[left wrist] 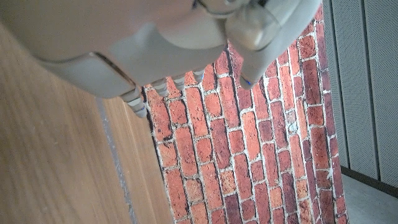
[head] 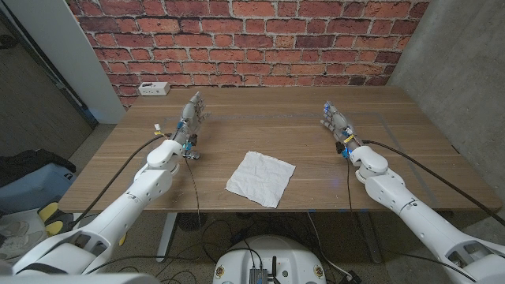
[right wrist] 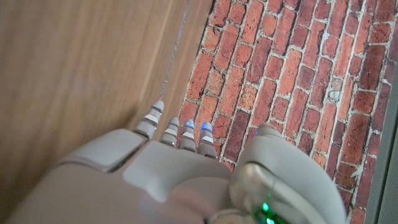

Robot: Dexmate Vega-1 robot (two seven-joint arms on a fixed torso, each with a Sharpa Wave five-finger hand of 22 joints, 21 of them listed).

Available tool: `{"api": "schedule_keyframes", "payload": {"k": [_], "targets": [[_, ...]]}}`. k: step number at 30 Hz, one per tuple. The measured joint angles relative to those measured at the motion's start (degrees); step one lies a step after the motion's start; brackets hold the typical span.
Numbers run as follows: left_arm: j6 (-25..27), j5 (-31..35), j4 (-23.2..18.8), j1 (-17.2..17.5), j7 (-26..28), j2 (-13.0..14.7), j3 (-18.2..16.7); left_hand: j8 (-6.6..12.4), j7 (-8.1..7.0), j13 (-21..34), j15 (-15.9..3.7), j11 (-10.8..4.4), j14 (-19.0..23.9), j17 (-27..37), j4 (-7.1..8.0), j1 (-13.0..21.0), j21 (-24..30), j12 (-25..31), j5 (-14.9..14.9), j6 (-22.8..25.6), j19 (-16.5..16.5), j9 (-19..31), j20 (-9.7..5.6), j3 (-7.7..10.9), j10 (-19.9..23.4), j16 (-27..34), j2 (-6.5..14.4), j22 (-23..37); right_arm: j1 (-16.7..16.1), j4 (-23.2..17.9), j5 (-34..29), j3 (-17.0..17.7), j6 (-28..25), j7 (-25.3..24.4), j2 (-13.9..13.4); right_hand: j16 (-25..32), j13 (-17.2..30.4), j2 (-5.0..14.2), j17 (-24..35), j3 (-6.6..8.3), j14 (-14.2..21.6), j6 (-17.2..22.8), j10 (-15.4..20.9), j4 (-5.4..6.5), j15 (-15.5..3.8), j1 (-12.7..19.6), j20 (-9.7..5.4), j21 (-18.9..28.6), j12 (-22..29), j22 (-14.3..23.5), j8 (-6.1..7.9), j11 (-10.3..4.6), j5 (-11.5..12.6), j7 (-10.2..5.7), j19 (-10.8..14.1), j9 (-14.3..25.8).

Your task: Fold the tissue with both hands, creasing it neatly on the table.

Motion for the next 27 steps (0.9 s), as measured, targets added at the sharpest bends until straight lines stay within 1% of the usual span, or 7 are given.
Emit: {"api": "schedule_keyframes", "payload": {"k": [3,4,8,13,16,17,27], "targets": [[-0.93,-0.39,0.0,0.0,-3.88,0.0,0.0,0.0,0.0,0.05,0.0,0.0,0.0,0.0,0.0,0.0,0.0,0.04,0.0,0.0,0.0,0.0,0.0,0.0,0.0,0.0,0.0,0.0,-3.42,-4.18,0.0,-0.25,0.0,0.0,-0.04,0.0,0.0,0.0,0.0,0.0,0.0,0.0,0.23,0.0,0.0,0.0,0.0,0.01,0.21,0.0,0.0,0.22,0.0,0.0,0.0,0.0],[-1.39,-0.38,7.6,-2.43,-5.18,1.19,-1.06,0.0,0.0,0.05,0.0,0.0,0.0,0.0,0.0,0.0,0.0,0.04,0.0,0.0,0.0,0.0,0.0,0.0,0.0,0.0,0.0,0.0,-4.42,-5.94,-3.88,-0.34,-1.6,-6.03,-0.04,0.0,0.0,0.0,0.0,0.0,0.0,0.2,0.41,0.0,0.0,0.0,0.0,0.01,0.21,0.0,0.12,0.4,0.0,0.2,0.0,0.0],[-2.85,0.57,10.05,-3.27,-7.91,1.96,-0.96,0.23,0.0,0.05,0.0,0.0,0.0,0.0,0.0,0.0,0.0,0.04,0.21,0.0,0.0,0.0,0.0,0.0,0.0,0.0,0.0,0.0,-6.85,-11.45,-7.35,-0.65,-2.38,-12.45,-0.06,0.0,-0.01,0.01,0.0,0.19,0.34,1.24,0.87,-0.19,0.28,0.01,0.0,0.01,0.44,0.0,0.43,0.86,0.0,0.43,0.0,0.0],[-4.7,2.95,11.2,-3.94,-8.99,2.71,-0.31,0.62,0.13,0.05,0.05,0.3,0.51,-0.15,0.0,0.0,0.0,0.73,0.21,0.13,0.31,0.0,0.31,0.0,-0.3,0.0,0.0,-0.01,-8.88,-16.62,-10.2,-0.92,-3.4,-16.83,-0.35,0.0,-0.01,0.08,-0.01,0.57,0.84,2.28,1.8,-0.57,0.38,0.69,-0.24,0.01,0.85,-0.01,0.65,1.06,0.0,0.85,0.23,0.0],[-5.68,4.84,11.2,-3.94,-8.76,2.71,-0.31,0.83,0.46,0.05,0.57,0.44,1.45,-0.17,0.0,0.0,0.0,1.1,0.21,0.47,0.65,0.0,0.64,0.0,-0.16,0.4,0.0,-0.01,-9.81,-18.86,-10.2,-0.98,-3.4,-16.83,-0.72,0.14,-0.01,0.38,0.0,0.88,0.88,2.63,1.87,-0.88,0.38,0.98,-0.02,0.01,0.85,-0.01,0.88,0.99,0.0,0.76,0.44,0.0],[-5.85,5.33,11.15,-4.27,-8.54,3.48,0.46,0.94,0.87,0.04,0.75,0.54,2.0,-0.16,-0.11,0.0,0.0,1.1,0.21,0.87,0.78,-0.01,0.77,0.11,-0.06,0.4,0.0,0.11,-9.96,-19.22,-12.31,-0.97,-4.24,-19.4,-0.81,0.37,-0.01,0.38,-0.01,0.89,1.32,2.87,2.1,-0.88,0.45,0.99,0.04,0.01,0.85,-0.01,0.88,1.22,0.0,0.82,0.51,0.0],[-6.83,12.07,7.57,-3.74,-3.46,5.51,1.83,2.03,3.09,0.04,2.05,2.04,6.43,0.0,-0.96,0.98,0.0,2.2,0.21,7.61,3.19,-0.01,1.93,0.62,5.44,0.88,0.98,0.27,-12.12,-24.31,-15.57,-0.39,-7.81,-22.39,-3.18,0.89,-0.01,1.52,-0.01,2.88,3.59,5.2,4.34,-2.88,0.32,3.49,0.57,0.01,1.44,0.27,1.28,1.41,0.0,1.39,1.49,-0.01]]}}
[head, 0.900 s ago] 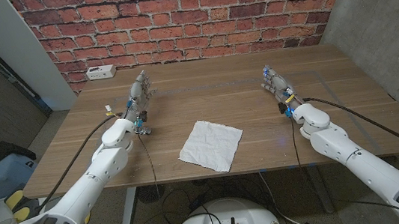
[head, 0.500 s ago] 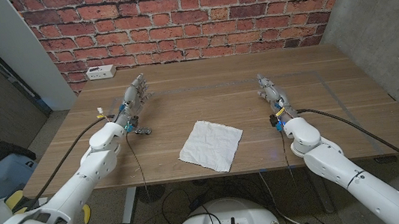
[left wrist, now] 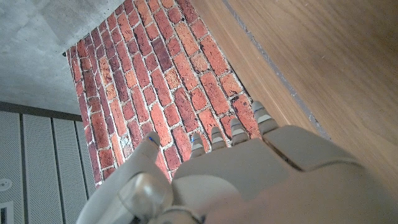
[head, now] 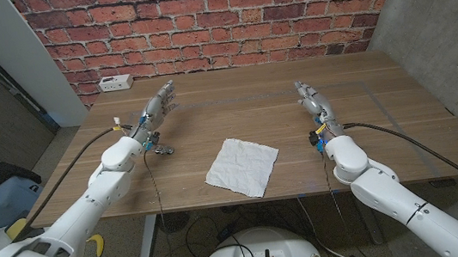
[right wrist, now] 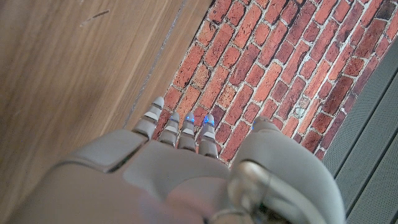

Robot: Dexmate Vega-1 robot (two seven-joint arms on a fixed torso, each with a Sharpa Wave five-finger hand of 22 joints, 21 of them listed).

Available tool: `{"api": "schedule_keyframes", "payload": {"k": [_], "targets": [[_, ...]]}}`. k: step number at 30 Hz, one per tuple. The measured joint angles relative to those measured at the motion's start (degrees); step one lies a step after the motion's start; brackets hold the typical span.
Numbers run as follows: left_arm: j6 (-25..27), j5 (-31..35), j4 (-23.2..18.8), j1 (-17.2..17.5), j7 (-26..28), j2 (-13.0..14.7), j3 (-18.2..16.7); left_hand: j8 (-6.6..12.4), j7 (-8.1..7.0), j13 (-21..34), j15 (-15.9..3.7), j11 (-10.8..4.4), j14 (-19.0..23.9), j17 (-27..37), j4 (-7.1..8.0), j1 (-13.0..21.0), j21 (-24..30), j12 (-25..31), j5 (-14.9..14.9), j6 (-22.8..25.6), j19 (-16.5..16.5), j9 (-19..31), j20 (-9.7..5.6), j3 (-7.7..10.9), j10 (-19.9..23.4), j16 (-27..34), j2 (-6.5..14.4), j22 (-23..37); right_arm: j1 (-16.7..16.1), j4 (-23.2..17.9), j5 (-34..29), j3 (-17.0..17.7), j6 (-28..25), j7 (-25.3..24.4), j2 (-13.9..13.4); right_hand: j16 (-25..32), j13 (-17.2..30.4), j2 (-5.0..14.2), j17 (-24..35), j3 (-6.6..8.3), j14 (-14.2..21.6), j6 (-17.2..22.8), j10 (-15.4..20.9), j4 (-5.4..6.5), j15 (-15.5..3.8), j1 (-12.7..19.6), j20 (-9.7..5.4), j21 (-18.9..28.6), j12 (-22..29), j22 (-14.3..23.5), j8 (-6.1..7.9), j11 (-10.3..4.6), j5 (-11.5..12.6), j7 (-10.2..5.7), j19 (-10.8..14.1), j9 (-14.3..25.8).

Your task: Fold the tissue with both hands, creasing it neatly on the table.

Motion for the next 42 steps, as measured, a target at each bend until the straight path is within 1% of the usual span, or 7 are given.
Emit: {"api": "schedule_keyframes", "payload": {"k": [7,20,28,29,35,36,42], "targets": [[1.65,4.54,-5.59,1.59,3.72,2.87,0.99,0.08,0.43,0.0,-0.01,-0.11,0.56,-0.16,-0.47,0.45,0.0,0.45,0.0,1.42,0.51,0.0,-0.11,0.48,1.26,0.0,0.46,0.0,-1.33,-3.38,-2.94,0.3,-4.12,-1.72,-2.23,0.0,0.0,0.69,0.0,1.32,0.94,1.04,1.32,-0.85,0.27,1.28,-0.08,0.44,0.08,0.0,0.0,-0.33,0.0,0.14,0.68,0.0],[4.66,10.68,-13.58,4.27,7.6,7.51,1.54,0.08,0.52,-0.01,-0.01,-0.1,0.56,-0.16,-0.79,0.68,0.0,0.45,0.0,1.52,0.71,-0.01,0.1,0.79,1.25,0.0,0.68,-0.01,-3.2,-8.91,-7.19,0.05,-10.44,-3.21,-5.45,0.0,-0.01,0.59,0.0,2.23,1.55,1.54,2.05,-1.35,-0.34,2.24,-0.09,0.44,0.08,-0.01,0.0,0.0,-0.3,0.03,1.31,-0.01],[5.49,12.98,-14.33,4.59,8.58,7.97,1.54,-0.15,0.52,-0.01,-0.23,-0.1,0.33,-0.15,-0.79,0.98,0.0,0.45,0.0,1.51,0.71,-0.01,0.1,0.79,1.25,-0.33,0.98,-0.01,-4.47,-13.56,-8.24,-0.52,-12.09,-3.56,-7.54,0.33,0.28,0.89,0.28,2.9,1.91,2.05,2.45,-1.49,-0.7,2.54,-0.4,0.44,0.08,-0.01,0.0,-0.22,-0.51,0.15,1.61,-0.01],[5.55,13.16,-17.68,6.19,8.64,10.05,1.53,-0.15,0.52,-0.01,-0.23,-0.16,0.33,-0.15,-0.96,0.98,0.0,0.45,0.0,1.51,0.71,-0.01,0.1,0.96,1.31,-0.33,0.98,-0.01,-4.68,-14.44,-11.45,-0.62,-17.64,-4.52,-7.9,0.33,0.28,0.89,0.28,2.9,1.96,2.06,2.45,-1.49,-0.75,2.54,-0.4,0.44,0.08,-0.01,0.0,-0.22,-0.51,0.15,1.61,-0.01],[6.06,14.61,-17.68,6.19,8.9,10.05,1.53,-0.37,0.52,-0.01,-0.23,-0.09,0.34,-0.15,-1.02,1.38,0.0,0.45,0.0,1.51,0.71,-0.01,0.1,1.03,1.67,-0.33,0.77,-0.01,-5.36,-17.55,-11.45,-1.06,-17.64,-4.52,-9.18,0.33,0.28,0.7,0.27,3.58,1.96,2.26,2.75,-1.76,-0.75,2.74,-0.7,0.44,0.08,-0.02,0.0,-0.53,-0.91,-0.06,1.91,-0.01],[6.19,15.02,-20.57,7.51,9.01,11.88,1.32,-0.37,0.52,-0.01,-0.23,0.0,0.33,-0.15,-1.02,1.51,0.0,0.45,-0.11,1.51,0.72,-0.01,0.09,1.03,1.76,-0.33,0.9,-0.01,-5.46,-18.09,-14.4,-1.18,-23.15,-5.1,-9.41,0.33,0.27,0.66,0.27,3.58,1.96,2.26,2.75,-1.76,-0.75,2.77,-0.7,0.44,0.08,-0.02,0.0,-0.53,-0.95,-0.06,1.91,-0.01],[7.0,17.12,-22.86,8.48,9.67,13.27,1.14,-0.36,0.83,-0.02,-0.22,0.0,0.34,-0.15,-1.26,1.53,0.0,0.07,-0.23,1.82,1.02,0.28,-0.22,1.27,1.76,-0.33,0.92,-0.02,-5.82,-20.91,-16.72,-1.93,-27.52,-5.22,-10.6,0.33,0.27,0.66,0.27,4.02,2.47,2.26,2.96,-1.79,-0.86,2.77,-0.7,0.44,0.08,-0.02,0.0,-0.32,-0.96,-0.06,1.91,-0.02]]}}
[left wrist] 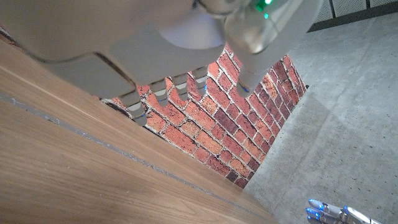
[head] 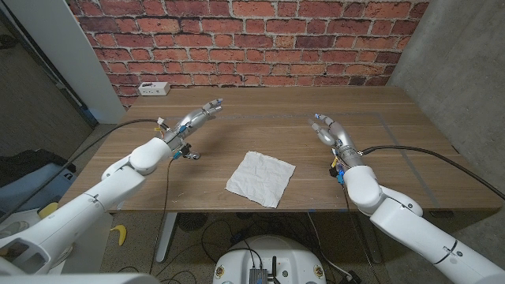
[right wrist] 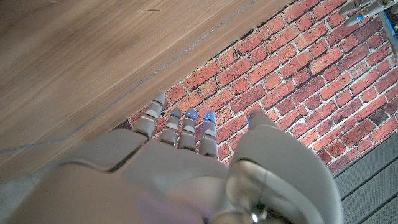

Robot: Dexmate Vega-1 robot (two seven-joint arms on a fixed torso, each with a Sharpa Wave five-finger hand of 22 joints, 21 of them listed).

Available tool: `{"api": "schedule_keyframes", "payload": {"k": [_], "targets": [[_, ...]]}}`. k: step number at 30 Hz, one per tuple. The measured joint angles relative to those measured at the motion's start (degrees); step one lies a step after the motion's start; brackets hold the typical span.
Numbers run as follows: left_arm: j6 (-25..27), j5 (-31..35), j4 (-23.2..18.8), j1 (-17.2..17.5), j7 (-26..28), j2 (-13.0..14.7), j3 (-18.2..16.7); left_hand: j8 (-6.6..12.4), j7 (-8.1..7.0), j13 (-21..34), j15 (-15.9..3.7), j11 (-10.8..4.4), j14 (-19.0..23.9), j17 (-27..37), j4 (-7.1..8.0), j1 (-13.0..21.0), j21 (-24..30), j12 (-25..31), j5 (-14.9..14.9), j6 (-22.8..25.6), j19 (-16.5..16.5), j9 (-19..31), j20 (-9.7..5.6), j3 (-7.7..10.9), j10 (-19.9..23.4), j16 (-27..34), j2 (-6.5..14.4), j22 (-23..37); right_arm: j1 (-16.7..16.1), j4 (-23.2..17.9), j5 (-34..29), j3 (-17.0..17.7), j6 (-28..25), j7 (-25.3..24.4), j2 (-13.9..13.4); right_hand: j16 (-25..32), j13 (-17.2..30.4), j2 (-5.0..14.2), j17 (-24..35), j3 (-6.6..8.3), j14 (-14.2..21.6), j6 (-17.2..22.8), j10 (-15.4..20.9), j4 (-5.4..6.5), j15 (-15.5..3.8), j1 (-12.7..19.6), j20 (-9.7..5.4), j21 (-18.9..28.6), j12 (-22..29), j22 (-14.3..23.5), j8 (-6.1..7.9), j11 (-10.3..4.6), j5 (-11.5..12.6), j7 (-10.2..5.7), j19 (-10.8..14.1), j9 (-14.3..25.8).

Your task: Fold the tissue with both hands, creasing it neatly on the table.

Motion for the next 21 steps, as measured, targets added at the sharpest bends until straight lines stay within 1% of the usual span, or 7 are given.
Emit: {"api": "schedule_keyframes", "payload": {"k": [8,10,13,14,15,16,21], "targets": [[1.6,2.91,-2.97,1.36,1.06,1.77,-0.27,-0.22,0.0,0.0,-0.11,0.0,0.11,0.09,0.0,0.21,0.0,0.0,0.0,0.0,0.0,0.0,0.0,0.0,0.0,0.0,0.21,0.0,-0.17,-3.55,-2.95,-1.22,-5.4,0.0,-1.53,0.0,0.0,0.31,-0.01,0.23,0.3,0.62,0.31,-0.23,-0.3,0.31,0.0,0.0,0.0,0.0,0.0,-0.31,0.0,0.0,0.41,0.0],[2.24,3.95,-4.44,2.02,1.54,2.54,-0.47,-0.28,-0.22,0.21,-0.1,0.0,0.11,0.15,-0.02,0.21,0.0,0.0,0.0,0.21,0.0,0.0,0.0,0.02,0.0,0.0,0.21,0.0,-0.22,-4.58,-4.07,-1.69,-7.45,0.09,-1.98,0.0,0.0,0.31,-0.01,0.7,0.3,0.62,0.3,-0.24,-0.31,0.3,-0.02,0.0,0.0,0.0,0.0,-0.31,0.0,0.0,0.44,0.0],[3.11,5.22,-4.68,2.13,2.1,2.67,-0.51,-0.43,-0.31,0.25,-0.1,0.0,0.11,0.15,-0.17,0.21,-0.36,-0.05,0.0,0.31,0.0,0.0,0.0,0.17,0.0,0.0,0.21,0.0,-0.24,-5.92,-4.14,-2.39,-7.56,0.09,-2.52,0.0,-0.01,0.31,-0.01,0.7,0.5,0.62,0.61,-0.24,-0.51,0.3,-0.21,0.0,0.0,0.0,0.0,-0.62,0.0,0.0,0.62,0.0],[3.43,5.69,-6.16,2.87,2.3,3.55,-0.76,-0.43,-0.31,0.25,-0.1,0.0,0.11,0.15,-0.17,0.21,-0.37,-0.31,0.0,0.31,-0.01,0.0,0.0,0.17,0.0,0.0,0.21,0.0,-0.24,-6.17,-5.66,-2.55,-10.15,0.3,-2.63,0.0,-0.01,0.31,-0.01,0.79,0.54,0.62,0.61,-0.33,-0.54,0.3,-0.21,0.0,0.0,0.0,0.0,-0.62,0.0,0.0,0.62,0.0],[3.66,6.04,-6.16,2.87,2.47,3.55,-0.76,-0.43,-0.31,0.25,-0.1,0.0,0.11,0.15,-0.17,0.27,-0.37,-0.45,0.0,0.31,0.02,0.0,0.03,0.17,0.0,0.0,0.27,0.0,-0.24,-6.62,-5.66,-2.82,-10.15,0.3,-2.78,0.0,0.0,0.31,0.12,0.86,0.71,0.62,0.61,-0.4,-0.71,0.3,-0.21,0.0,0.0,0.0,0.0,-0.62,0.0,0.0,0.62,0.0],[3.9,6.4,-7.21,3.38,2.64,4.14,-0.97,-0.43,-0.31,0.25,-0.1,0.0,0.11,0.15,-0.16,0.51,-0.37,-0.46,0.01,0.31,0.21,0.0,0.22,0.16,0.0,0.0,0.51,0.0,-0.21,-7.3,-6.75,-3.29,-11.85,0.38,-3.0,0.0,-0.01,0.31,0.25,0.86,0.71,0.62,0.61,-0.39,-0.71,0.3,-0.21,0.0,0.0,0.0,0.0,-0.62,0.0,0.0,0.62,0.0],[5.11,8.24,-9.39,4.53,3.47,5.33,-1.43,-0.43,-0.31,0.25,-0.23,-0.22,0.24,0.15,-0.16,0.51,-0.37,-0.45,0.01,0.3,0.31,-0.01,0.31,0.16,0.22,-0.19,0.51,0.25,0.17,-9.32,-9.39,-4.99,-16.08,0.62,-3.65,0.0,-0.01,0.53,0.27,1.71,1.12,0.93,1.02,-0.34,-1.12,0.53,-0.61,0.0,0.0,-0.01,0.0,-1.02,0.0,-0.32,1.03,0.0]]}}
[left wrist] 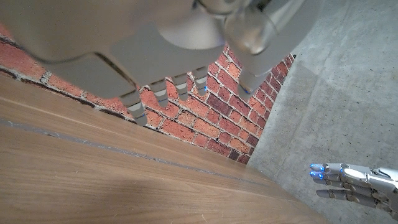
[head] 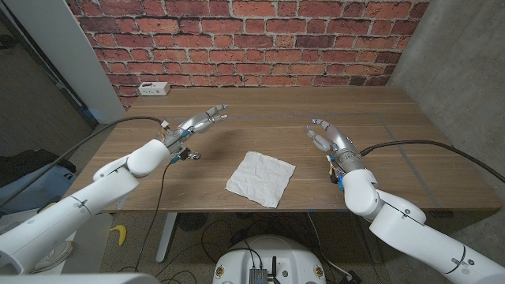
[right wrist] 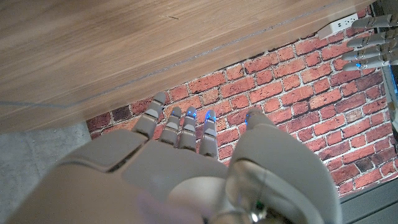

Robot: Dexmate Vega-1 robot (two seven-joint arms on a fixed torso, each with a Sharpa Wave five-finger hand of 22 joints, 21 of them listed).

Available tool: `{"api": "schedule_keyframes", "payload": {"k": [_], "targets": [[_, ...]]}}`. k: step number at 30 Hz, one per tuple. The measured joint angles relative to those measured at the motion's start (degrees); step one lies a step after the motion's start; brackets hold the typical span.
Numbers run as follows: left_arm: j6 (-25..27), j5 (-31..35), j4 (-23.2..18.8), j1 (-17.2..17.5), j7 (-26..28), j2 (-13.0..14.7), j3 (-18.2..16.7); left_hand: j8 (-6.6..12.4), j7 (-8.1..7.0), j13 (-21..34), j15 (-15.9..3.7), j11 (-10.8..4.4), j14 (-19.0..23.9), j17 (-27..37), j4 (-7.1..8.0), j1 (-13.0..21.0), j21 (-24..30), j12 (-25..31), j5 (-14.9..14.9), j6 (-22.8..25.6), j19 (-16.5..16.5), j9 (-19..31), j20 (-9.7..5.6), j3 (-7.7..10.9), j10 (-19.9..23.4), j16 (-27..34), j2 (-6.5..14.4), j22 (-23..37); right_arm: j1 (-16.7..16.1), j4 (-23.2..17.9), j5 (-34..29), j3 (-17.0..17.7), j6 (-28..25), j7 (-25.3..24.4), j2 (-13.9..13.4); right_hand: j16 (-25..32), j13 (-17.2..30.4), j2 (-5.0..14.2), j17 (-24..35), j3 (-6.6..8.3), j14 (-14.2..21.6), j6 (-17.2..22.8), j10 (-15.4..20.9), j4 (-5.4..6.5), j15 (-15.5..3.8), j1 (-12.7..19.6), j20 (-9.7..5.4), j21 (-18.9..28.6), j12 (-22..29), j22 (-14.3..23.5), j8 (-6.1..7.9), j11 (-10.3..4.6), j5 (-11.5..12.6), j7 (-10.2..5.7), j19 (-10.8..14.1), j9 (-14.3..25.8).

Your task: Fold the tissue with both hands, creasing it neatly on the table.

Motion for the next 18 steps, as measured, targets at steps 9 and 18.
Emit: {"api": "schedule_keyframes", "payload": {"k": [9,18], "targets": [[2.67,3.31,-4.36,2.33,1.34,2.28,-1.06,-0.21,0.31,0.0,-0.18,-0.09,0.18,0.0,-0.23,0.22,0.0,0.0,-0.22,0.31,0.3,0.0,-0.31,0.23,0.09,0.0,0.23,0.02,0.85,-3.76,-4.81,-3.42,-8.07,0.88,-1.15,0.0,0.0,0.31,0.0,0.49,0.12,0.4,0.31,0.01,-0.49,0.3,-0.2,0.0,0.0,0.0,0.0,-0.31,0.0,-0.4,0.2,0.28],[5.42,5.85,-8.48,4.83,2.0,4.61,-2.28,-0.21,0.06,-0.01,-0.48,-0.16,0.49,-0.01,-0.47,0.45,0.0,0.0,-0.22,0.56,0.81,-0.01,-0.2,0.47,0.62,0.01,0.45,0.02,2.42,-7.18,-8.87,-7.55,-15.91,2.49,-2.01,0.22,-0.01,0.31,0.0,0.89,0.29,0.61,0.31,0.08,-0.95,0.3,-0.31,0.0,0.0,0.0,0.0,-0.31,0.0,-0.62,0.31,0.28]]}}
